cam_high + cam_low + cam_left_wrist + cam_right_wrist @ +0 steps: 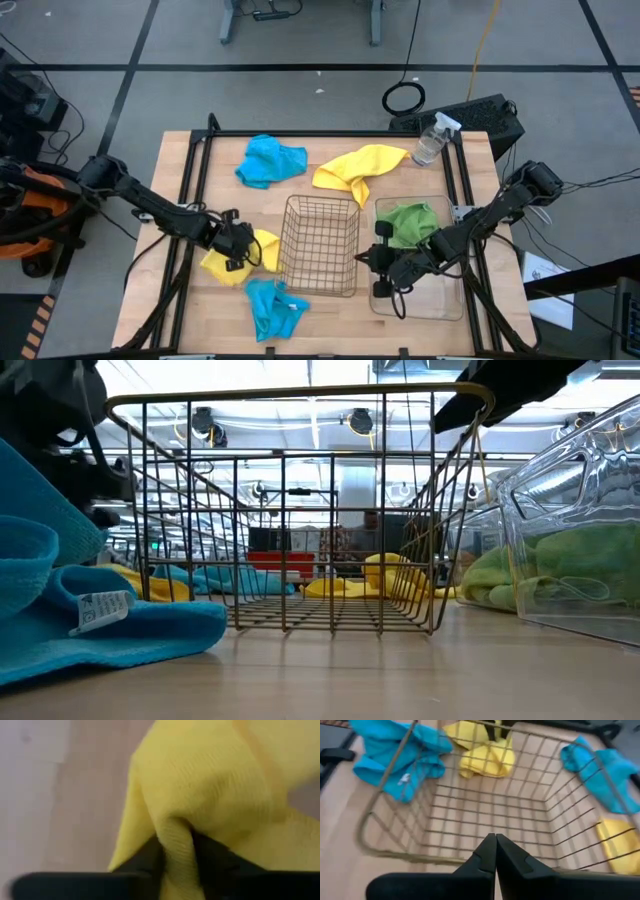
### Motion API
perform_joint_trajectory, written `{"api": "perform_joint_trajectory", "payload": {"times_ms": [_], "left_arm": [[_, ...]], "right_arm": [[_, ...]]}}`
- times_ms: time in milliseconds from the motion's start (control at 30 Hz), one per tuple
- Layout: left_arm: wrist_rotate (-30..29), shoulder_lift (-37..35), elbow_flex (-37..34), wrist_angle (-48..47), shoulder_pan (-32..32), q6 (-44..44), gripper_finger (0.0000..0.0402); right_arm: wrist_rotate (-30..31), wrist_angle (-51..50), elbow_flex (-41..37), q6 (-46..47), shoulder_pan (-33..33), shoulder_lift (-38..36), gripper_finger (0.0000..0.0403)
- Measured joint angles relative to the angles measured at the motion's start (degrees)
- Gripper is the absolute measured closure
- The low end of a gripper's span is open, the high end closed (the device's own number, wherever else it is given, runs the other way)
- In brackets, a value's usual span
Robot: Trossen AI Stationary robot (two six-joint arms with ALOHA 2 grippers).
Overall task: Sort microfiber towel by color & place in baskets
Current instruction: Put the left yellow microfiber cloth into the wire basket
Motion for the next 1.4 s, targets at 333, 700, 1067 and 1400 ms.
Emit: {"api": "perform_joint_trajectory", "payload": {"times_ms": [333,700,1067,1400], "left_arm": [[-10.84,-3.52,7.3,-10.85,1.76,-2.19,0.0362],[-13.7,-5.91,23.46,-12.95,2.1,-2.01,0.0375],[-23.15,-5.92,31.18,-8.02,2.1,8.95,0.0376],[-22.35,-2.93,31.18,5.43,2.1,20.26,0.0377]], "right_arm": [[1.23,4.42,0.0,-4.99,-0.31,0.0,0.0403],[1.23,8.56,0.0,-7.75,-0.9,0.0,0.0403],[7.79,12.67,0.0,-4.81,-1.25,0.0,0.0403],[8.56,24.53,-0.02,-9.61,-1.85,3.09,0.0365]]}}
